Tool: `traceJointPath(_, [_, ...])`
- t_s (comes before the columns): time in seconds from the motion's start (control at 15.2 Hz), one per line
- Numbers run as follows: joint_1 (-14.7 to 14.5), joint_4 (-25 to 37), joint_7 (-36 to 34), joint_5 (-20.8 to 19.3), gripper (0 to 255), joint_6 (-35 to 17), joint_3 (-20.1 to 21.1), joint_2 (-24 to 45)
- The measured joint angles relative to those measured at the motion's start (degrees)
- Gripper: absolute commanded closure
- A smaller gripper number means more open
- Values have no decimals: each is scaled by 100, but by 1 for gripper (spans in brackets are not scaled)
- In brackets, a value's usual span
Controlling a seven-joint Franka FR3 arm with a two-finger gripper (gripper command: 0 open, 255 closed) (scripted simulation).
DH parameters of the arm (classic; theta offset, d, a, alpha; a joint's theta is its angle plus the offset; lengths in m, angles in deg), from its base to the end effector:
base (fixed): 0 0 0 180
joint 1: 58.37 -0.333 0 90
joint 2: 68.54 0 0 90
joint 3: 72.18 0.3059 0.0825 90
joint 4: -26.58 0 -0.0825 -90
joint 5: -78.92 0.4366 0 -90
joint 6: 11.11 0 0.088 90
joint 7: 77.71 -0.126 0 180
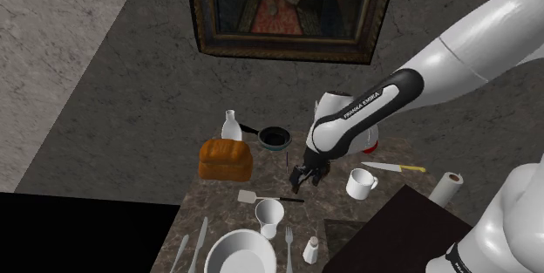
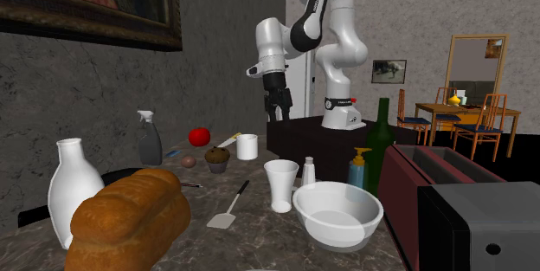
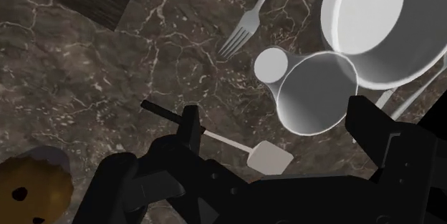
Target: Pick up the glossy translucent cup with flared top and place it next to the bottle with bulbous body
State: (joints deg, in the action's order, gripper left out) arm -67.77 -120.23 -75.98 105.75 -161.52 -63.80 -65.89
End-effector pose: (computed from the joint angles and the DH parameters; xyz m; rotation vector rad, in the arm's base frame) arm 0.4571 0.1408 0.1755 -2.9004 0.0971 0.0267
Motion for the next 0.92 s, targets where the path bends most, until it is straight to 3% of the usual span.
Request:
traceJointPath(0.46, [-65, 936, 362, 726, 0, -1036, 316, 1800])
traceJointPath(0.92, [-59, 1380, 498, 901, 0, -1454, 470, 2595])
